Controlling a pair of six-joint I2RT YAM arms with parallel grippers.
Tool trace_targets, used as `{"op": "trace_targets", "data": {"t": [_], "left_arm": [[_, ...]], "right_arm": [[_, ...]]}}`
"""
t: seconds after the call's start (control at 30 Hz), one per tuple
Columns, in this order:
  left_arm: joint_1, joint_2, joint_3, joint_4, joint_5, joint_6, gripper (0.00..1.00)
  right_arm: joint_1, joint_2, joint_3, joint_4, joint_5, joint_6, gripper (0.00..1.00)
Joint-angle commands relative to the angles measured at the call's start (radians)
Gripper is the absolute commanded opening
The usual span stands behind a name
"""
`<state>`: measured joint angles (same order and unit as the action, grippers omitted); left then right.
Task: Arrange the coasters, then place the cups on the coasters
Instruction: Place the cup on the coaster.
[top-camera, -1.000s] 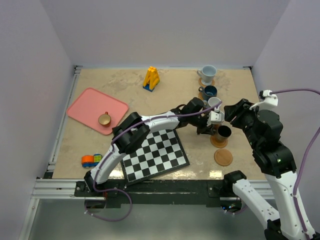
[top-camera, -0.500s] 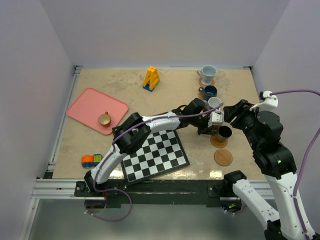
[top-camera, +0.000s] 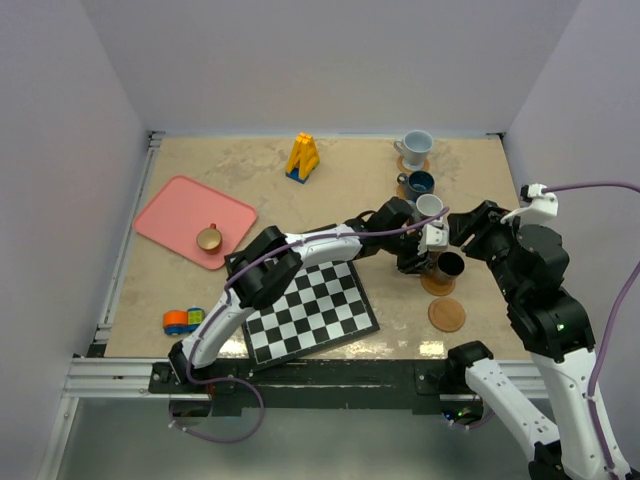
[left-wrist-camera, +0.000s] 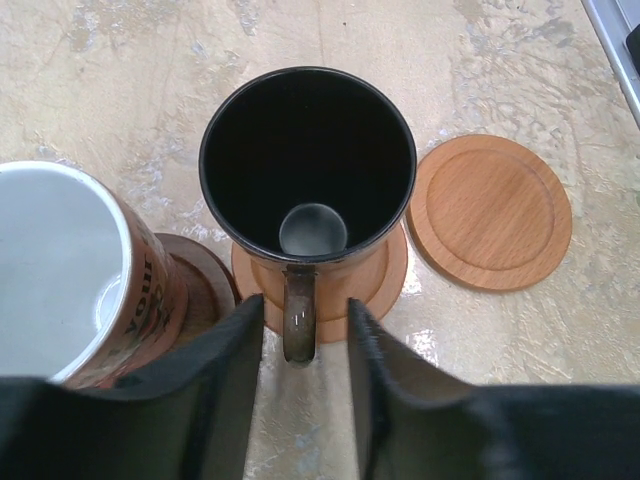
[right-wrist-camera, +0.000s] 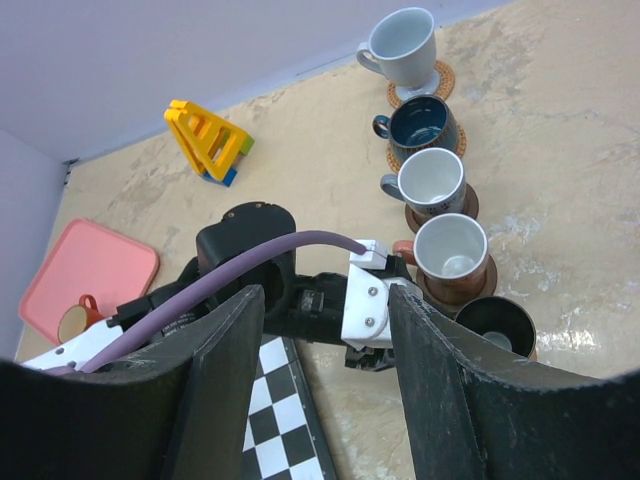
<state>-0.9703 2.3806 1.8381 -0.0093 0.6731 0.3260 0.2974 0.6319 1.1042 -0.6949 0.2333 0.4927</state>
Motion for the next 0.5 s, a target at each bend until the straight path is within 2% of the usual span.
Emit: {"op": "trace_targets", "data": {"t": [0.0, 0.07, 0.3, 0.47], "left_arm": [[-0.005, -0.017, 0.024, 0.037, 0.026, 0.004, 0.5], [-0.005, -0.04, -0.003, 0.058, 0.028, 0.004, 0.56], [-0.004, -0.159, -0.115, 0.14, 0.014, -0.013, 0.66], [0.002, -0.227, -0.134, 0.085, -0.027, -0.002, 0.69]], "right_arm": [[-0.001, -0.015, -0.001, 0.014, -0.006, -0.017, 0.57], [0.0, -0.017, 0.003, 0.014, -0.005, -0.017, 0.58], [0.0, -0.017, 0.022, 0.021, -0.003, -0.028, 0.62], [0.0, -0.024, 0.025, 0.041, -0.017, -0.04, 0.63]]}}
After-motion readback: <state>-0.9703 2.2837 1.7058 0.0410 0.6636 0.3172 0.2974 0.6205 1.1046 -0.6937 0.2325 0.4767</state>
